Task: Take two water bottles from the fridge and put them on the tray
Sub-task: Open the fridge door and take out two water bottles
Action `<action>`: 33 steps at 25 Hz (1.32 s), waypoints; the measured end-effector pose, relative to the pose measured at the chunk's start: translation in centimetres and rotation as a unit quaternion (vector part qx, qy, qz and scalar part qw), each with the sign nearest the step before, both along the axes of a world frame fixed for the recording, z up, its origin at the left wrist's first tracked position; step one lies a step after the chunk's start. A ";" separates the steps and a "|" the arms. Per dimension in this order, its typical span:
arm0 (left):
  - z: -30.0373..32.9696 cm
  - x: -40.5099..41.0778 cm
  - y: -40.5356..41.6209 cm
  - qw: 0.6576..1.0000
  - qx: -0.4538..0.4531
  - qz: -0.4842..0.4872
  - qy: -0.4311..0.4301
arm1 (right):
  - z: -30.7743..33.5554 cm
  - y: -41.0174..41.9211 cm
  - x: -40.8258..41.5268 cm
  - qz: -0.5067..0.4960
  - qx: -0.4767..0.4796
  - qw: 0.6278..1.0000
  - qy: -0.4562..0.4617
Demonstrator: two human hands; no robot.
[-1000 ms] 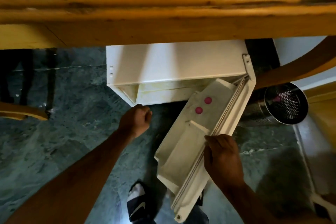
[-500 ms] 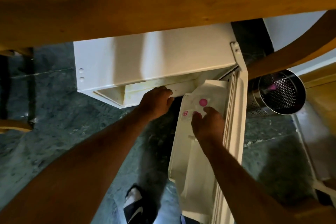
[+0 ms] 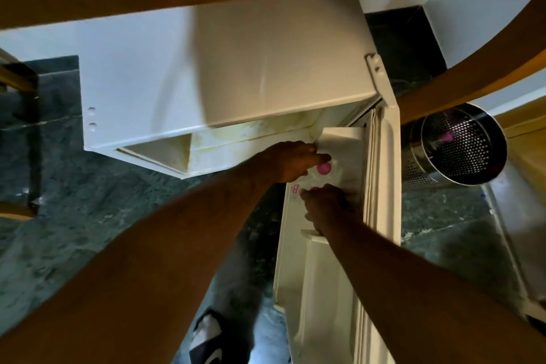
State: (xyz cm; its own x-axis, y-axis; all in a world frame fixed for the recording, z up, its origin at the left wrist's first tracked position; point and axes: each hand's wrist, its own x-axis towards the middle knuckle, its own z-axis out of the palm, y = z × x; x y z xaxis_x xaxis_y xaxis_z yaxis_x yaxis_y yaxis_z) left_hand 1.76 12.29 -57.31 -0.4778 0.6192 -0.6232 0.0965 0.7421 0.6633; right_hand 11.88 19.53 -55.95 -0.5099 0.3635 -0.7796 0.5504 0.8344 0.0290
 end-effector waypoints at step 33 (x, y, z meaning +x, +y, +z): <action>16.6 4.8 -14.5 0.925 0.030 0.227 0.303 | 31.8 8.8 1.6 0.181 0.045 0.944 0.271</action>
State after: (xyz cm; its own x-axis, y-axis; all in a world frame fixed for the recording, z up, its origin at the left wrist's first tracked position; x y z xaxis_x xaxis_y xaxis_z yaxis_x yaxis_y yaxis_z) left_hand 6.57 -2.26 -40.66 -0.9473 0.2940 -0.1273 0.1513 0.7607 0.6313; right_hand 13.51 28.29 -24.13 -0.9292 0.1412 -0.3415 0.1836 0.9784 -0.0949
